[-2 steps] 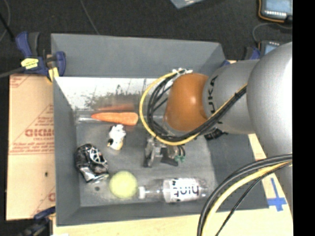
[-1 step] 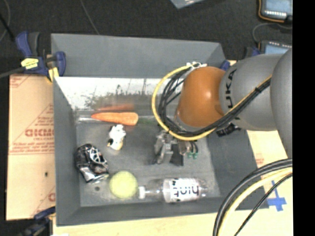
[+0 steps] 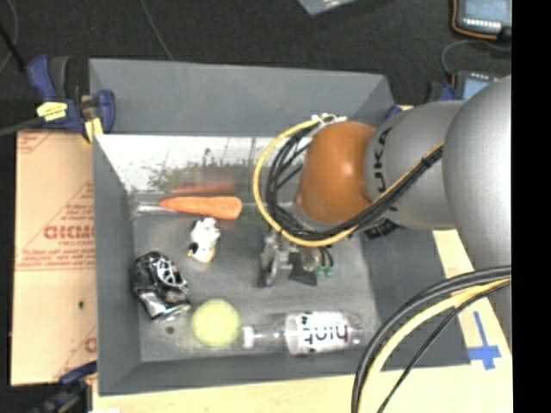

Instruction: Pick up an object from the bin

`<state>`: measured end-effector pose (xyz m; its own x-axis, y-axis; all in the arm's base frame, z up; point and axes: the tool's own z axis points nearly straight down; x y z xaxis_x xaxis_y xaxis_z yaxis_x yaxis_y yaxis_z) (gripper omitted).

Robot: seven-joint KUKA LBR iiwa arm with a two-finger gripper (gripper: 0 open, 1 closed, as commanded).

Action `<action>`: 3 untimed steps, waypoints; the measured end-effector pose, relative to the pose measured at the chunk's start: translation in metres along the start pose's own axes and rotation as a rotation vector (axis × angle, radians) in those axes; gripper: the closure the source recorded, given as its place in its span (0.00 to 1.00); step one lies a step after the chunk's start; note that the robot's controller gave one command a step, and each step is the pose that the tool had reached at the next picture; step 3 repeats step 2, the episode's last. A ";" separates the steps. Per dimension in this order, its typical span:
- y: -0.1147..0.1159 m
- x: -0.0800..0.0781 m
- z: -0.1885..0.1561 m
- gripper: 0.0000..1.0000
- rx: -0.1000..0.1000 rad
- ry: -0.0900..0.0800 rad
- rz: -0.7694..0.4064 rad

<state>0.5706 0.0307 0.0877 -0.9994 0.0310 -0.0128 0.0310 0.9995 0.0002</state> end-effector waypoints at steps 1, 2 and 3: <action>-0.008 0.016 -0.144 1.00 -0.001 -0.010 -0.030; -0.008 0.017 -0.142 1.00 -0.001 -0.007 -0.030; -0.008 0.017 -0.142 1.00 -0.001 -0.007 -0.030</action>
Offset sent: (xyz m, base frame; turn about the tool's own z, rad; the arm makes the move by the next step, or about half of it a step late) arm 0.0000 0.0000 0.0000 0.0000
